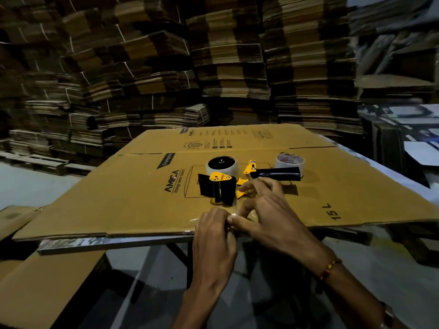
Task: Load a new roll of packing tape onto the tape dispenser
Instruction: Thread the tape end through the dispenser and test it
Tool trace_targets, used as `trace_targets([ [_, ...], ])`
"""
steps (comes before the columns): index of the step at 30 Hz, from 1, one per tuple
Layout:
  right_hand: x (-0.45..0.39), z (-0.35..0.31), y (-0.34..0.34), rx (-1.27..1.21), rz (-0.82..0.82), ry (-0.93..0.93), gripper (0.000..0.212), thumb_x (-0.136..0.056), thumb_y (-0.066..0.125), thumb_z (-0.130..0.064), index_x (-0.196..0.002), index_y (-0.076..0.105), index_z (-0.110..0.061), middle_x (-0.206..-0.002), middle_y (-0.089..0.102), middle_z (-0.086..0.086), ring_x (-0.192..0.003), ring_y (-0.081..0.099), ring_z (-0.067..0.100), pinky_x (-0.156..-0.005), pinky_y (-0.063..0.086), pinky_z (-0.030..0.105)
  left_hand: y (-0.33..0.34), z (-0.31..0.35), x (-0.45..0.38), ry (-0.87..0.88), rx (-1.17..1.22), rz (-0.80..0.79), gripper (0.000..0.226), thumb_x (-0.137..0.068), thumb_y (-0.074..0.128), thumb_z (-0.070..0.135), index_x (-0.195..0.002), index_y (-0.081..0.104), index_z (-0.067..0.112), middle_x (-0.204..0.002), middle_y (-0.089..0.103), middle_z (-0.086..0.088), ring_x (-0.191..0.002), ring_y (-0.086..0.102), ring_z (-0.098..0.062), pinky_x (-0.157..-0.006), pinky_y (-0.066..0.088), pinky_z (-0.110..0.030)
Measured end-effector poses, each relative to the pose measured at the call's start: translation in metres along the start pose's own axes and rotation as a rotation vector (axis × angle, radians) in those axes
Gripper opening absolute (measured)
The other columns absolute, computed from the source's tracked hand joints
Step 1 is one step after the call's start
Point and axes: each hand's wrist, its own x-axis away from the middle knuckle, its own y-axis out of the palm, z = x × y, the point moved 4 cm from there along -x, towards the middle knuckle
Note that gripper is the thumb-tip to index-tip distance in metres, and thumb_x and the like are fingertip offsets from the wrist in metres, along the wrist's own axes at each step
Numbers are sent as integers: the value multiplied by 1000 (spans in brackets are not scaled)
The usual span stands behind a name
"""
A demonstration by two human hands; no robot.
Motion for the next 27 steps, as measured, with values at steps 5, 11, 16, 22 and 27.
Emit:
trace_targets([
  [5,-4,3,-14,149,-72,-38,44,-83,57,-66,-96,73,-27,-141,42,-14,-132,27,9,-105,43,38,-12,-11,-5,-72,104,6,30,-87,71,9,-74,50,26,-77,51,14,-80,49,-4,-66,36,-15],
  [11,-42,49,-31,322,3,-52,47,-91,61,-47,-134,50,-32,-150,32,-5,-140,25,22,-111,36,43,-32,-35,-20,-164,101,-75,16,-83,76,23,-72,65,23,-79,61,14,-89,50,-2,-68,36,-12],
  [16,-72,70,-14,303,-211,-56,71,-92,64,-25,-150,27,-41,-162,11,-2,-145,17,28,-119,24,50,-50,-58,-41,-264,126,-186,16,-84,77,19,-72,68,24,-78,69,8,-82,65,-11,-70,52,-28],
  [22,-83,81,-5,158,-284,-91,72,-93,62,-17,-149,27,-45,-162,9,-6,-142,31,24,-113,38,48,-59,-85,-68,-316,178,-332,9,-84,76,17,-79,69,14,-89,71,2,-84,66,-6,-72,52,-25],
  [27,-85,88,-6,70,-304,-140,66,-96,61,-28,-148,27,-50,-162,10,-10,-143,29,20,-114,38,44,-54,-105,-90,-310,285,-449,7,-84,74,16,-82,70,11,-127,57,8,-120,52,-9,-100,45,-36],
])
